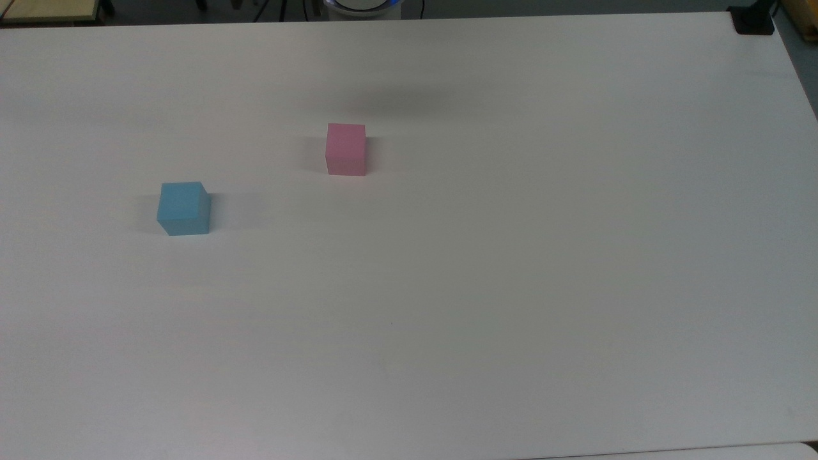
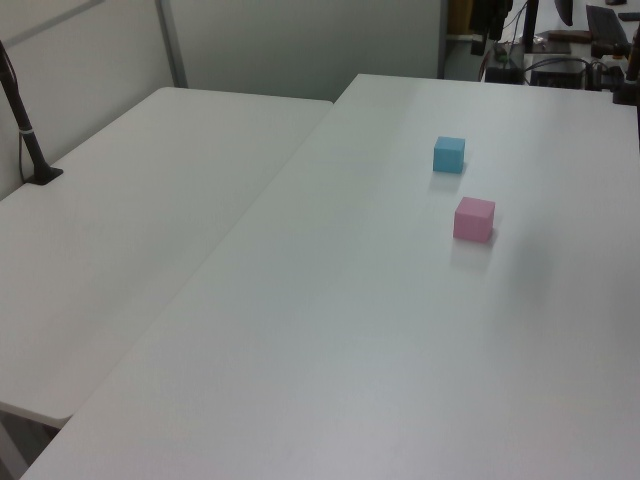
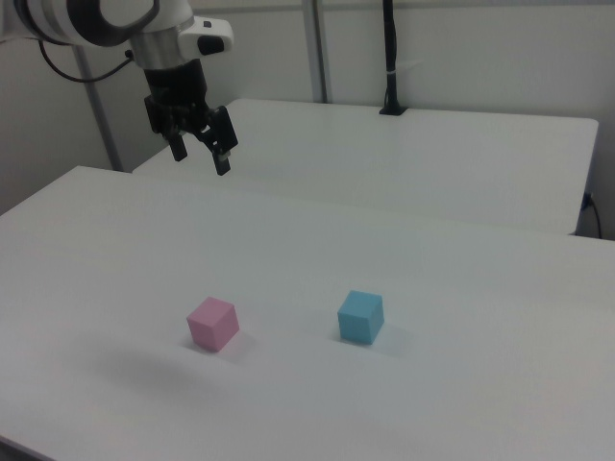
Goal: Put blue cube on pink cube
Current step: 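Move the open gripper over the light-blue cube and lower it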
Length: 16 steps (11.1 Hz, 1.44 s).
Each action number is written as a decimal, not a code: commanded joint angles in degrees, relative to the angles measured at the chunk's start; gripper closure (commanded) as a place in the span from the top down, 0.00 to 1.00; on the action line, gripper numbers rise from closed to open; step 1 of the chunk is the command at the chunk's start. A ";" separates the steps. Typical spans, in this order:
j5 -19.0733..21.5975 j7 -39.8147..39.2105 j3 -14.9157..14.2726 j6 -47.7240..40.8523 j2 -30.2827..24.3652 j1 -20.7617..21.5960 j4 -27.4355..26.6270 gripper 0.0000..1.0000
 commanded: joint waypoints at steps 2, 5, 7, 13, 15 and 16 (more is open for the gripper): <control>0.00 3.34 0.01 -0.72 -0.82 -0.28 -0.90 1.00; 0.00 -11.94 -0.34 -0.11 1.97 -3.78 -0.55 1.00; -0.43 -19.60 -0.60 3.30 6.20 -5.63 -0.46 1.00; -0.09 -22.35 -0.52 17.73 18.85 -11.26 -0.54 1.00; 0.00 -22.27 -0.52 17.91 20.44 -12.93 -0.81 1.00; -0.08 -22.35 -0.52 17.91 21.15 -13.72 -0.81 1.00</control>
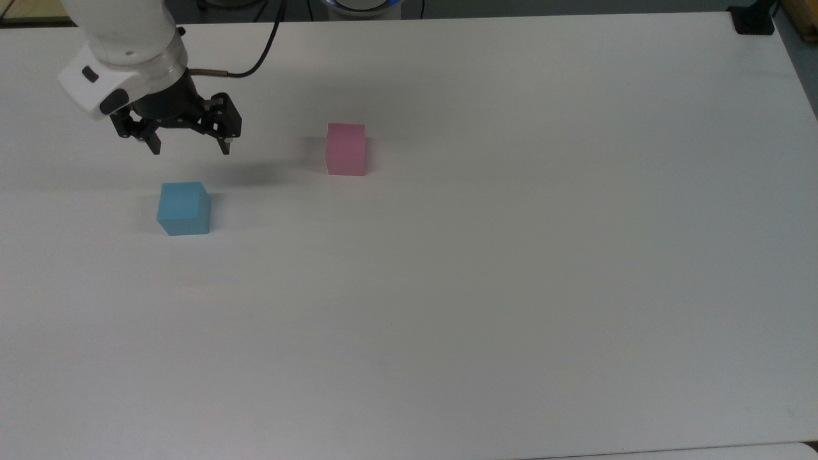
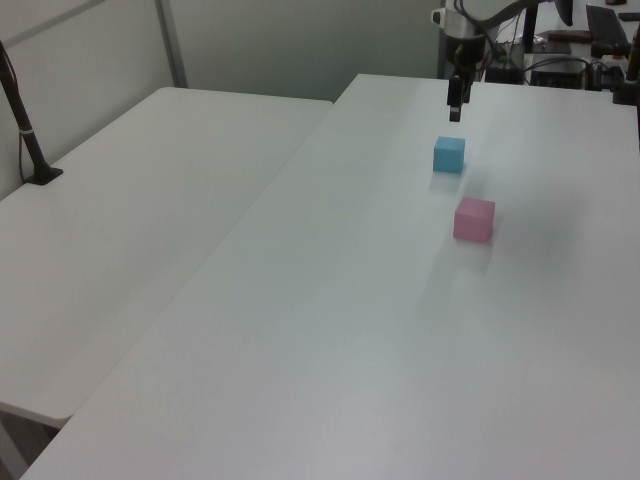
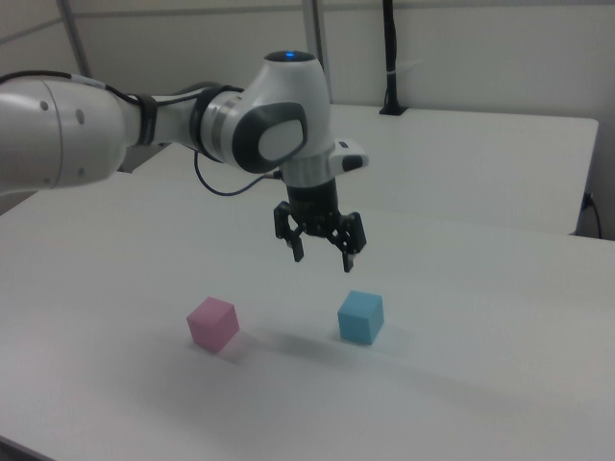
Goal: Put blue cube on pink cube
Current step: 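Move the open gripper over the light-blue cube and lower it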
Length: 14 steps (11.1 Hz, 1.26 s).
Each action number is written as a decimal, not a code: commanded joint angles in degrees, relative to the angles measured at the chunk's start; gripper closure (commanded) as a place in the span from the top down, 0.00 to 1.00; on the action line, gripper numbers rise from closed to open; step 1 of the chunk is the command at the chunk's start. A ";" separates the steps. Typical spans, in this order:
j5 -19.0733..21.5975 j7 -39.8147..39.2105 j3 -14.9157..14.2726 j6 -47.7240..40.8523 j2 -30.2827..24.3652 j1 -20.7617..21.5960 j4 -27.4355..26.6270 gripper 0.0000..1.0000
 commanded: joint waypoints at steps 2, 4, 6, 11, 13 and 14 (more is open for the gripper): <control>-0.34 -0.52 0.05 2.24 2.72 -2.45 -0.11 1.00; -0.25 1.58 0.05 5.41 5.18 -2.54 -0.28 1.00; -0.25 4.39 0.13 8.40 6.94 -2.45 -0.37 1.00; -0.69 4.58 0.31 10.61 8.97 -2.54 -0.28 1.00; -0.87 4.49 0.31 10.70 8.97 -2.98 -0.19 1.00; -0.87 4.49 0.31 11.31 9.15 -2.98 -0.19 1.00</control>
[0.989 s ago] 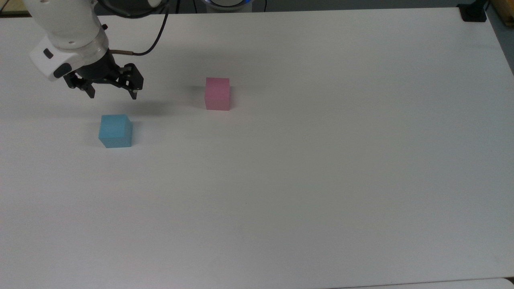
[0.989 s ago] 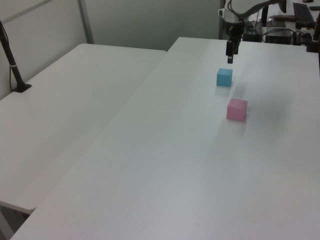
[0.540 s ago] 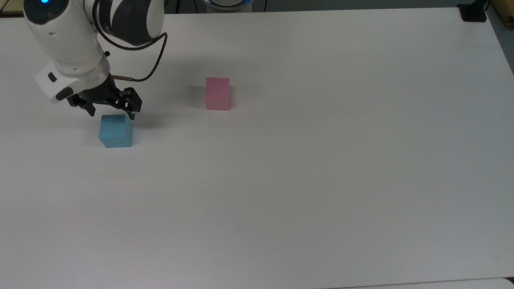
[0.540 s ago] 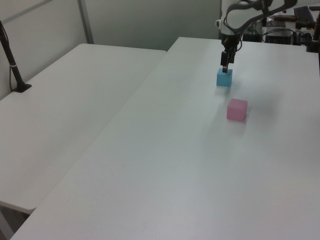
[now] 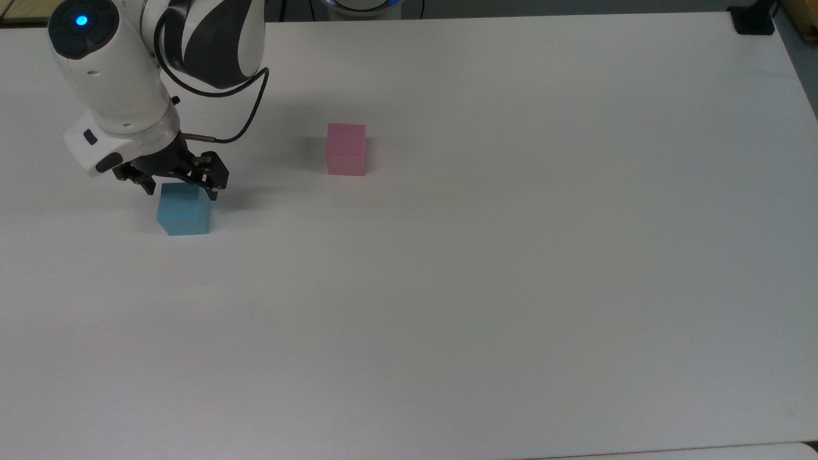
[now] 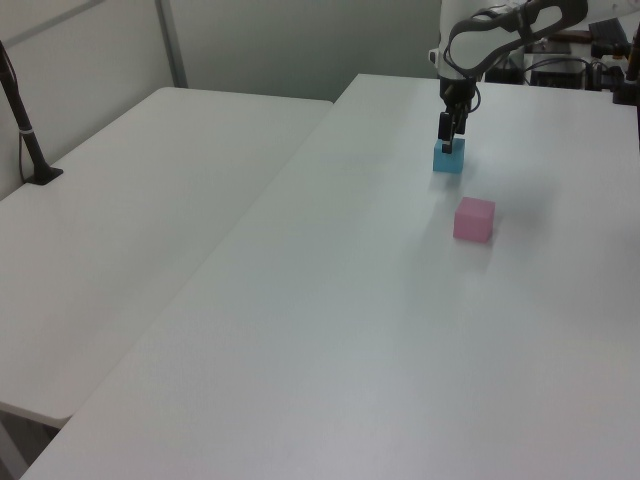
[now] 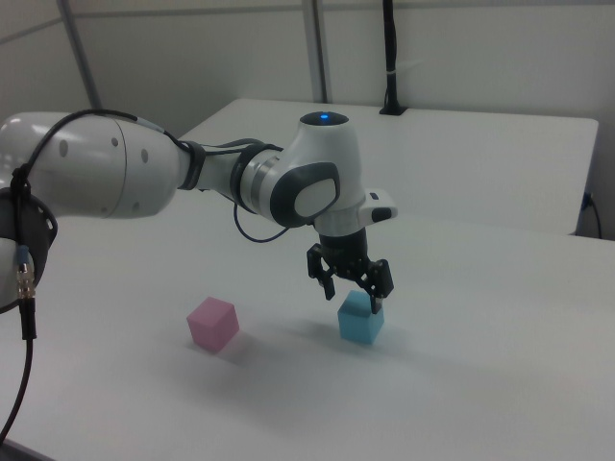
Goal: Put blue cube on pink cube
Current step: 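Move the open gripper over the light-blue cube and lower it, then close the gripper on the light-blue cube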
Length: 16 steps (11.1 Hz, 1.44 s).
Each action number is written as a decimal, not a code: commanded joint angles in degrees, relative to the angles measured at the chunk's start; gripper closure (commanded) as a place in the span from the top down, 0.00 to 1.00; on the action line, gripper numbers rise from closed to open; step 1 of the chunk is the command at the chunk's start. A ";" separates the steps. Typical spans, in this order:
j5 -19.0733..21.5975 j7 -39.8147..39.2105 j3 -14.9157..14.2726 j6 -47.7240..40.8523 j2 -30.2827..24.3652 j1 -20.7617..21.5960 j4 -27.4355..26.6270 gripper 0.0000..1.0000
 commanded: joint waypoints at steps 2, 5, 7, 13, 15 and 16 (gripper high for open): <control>-0.96 1.21 0.07 2.70 0.48 -0.48 -0.14 1.00; -1.31 1.30 0.07 4.19 1.54 -0.92 -0.23 1.00; -1.40 1.30 0.07 4.37 2.15 -0.92 -0.32 0.90; -0.34 3.50 0.24 3.76 -1.52 -1.01 -0.14 0.26; -0.17 3.67 0.77 -1.65 -5.56 -0.74 -0.06 0.26; 0.53 3.67 1.47 -4.82 -8.19 -0.83 0.03 0.26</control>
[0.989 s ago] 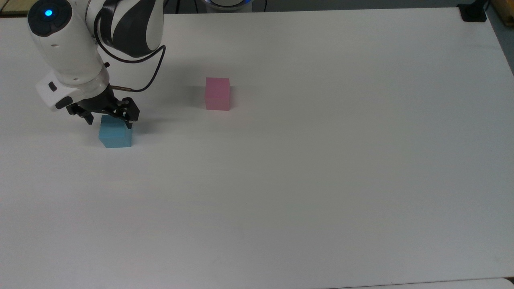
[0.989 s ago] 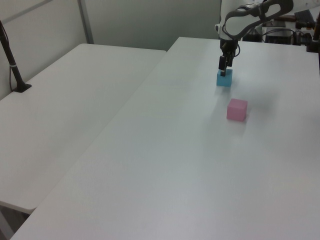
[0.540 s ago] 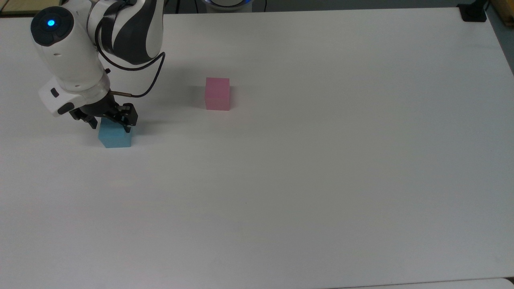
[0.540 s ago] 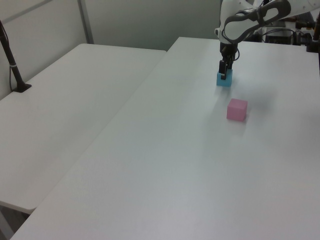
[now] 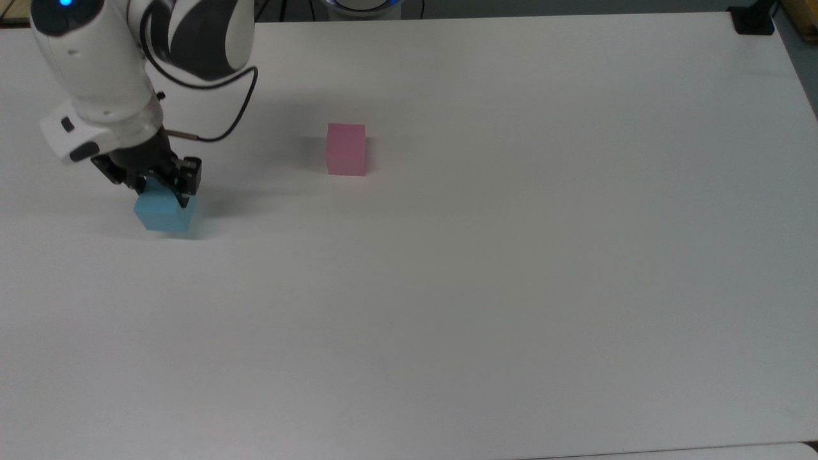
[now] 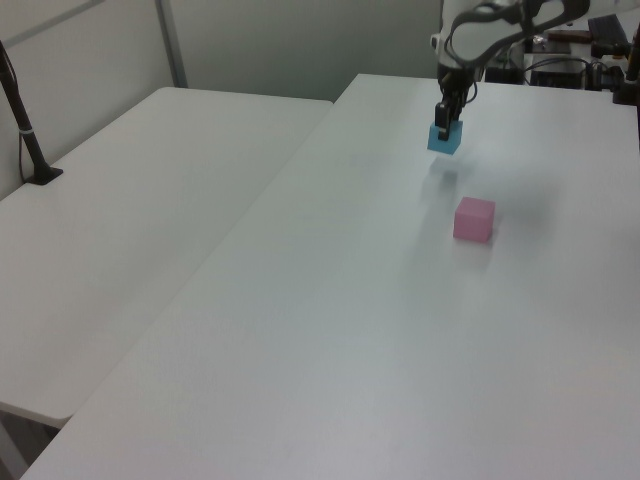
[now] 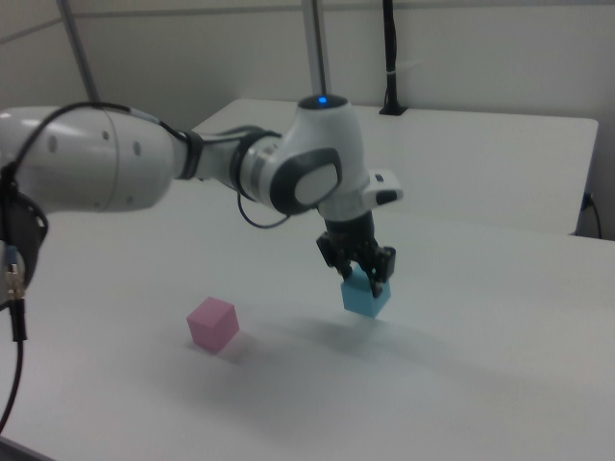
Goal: Put blue cube on pink cube
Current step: 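Close the gripper on the light-blue cube, then lift the light-blue cube and carry it toward the pink cube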
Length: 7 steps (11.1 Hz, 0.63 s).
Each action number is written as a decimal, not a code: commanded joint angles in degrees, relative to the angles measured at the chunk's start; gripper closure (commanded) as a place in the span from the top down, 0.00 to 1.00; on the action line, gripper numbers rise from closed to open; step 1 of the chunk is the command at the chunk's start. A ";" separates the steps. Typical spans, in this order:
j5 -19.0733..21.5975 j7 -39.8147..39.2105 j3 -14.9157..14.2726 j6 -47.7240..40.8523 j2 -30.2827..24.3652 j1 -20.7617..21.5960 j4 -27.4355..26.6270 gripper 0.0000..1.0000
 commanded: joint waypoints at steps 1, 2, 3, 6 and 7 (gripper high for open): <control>1.69 1.41 1.47 -9.86 -9.14 0.25 -1.44 0.26; 2.75 1.49 1.56 -13.12 -11.34 0.60 -1.35 0.26; 3.80 1.58 1.56 -15.85 -13.72 0.86 -1.44 0.26; 4.61 3.42 3.49 -24.02 -20.40 1.91 -1.70 0.26; 4.61 5.34 3.49 -25.44 -21.90 3.83 -1.79 0.26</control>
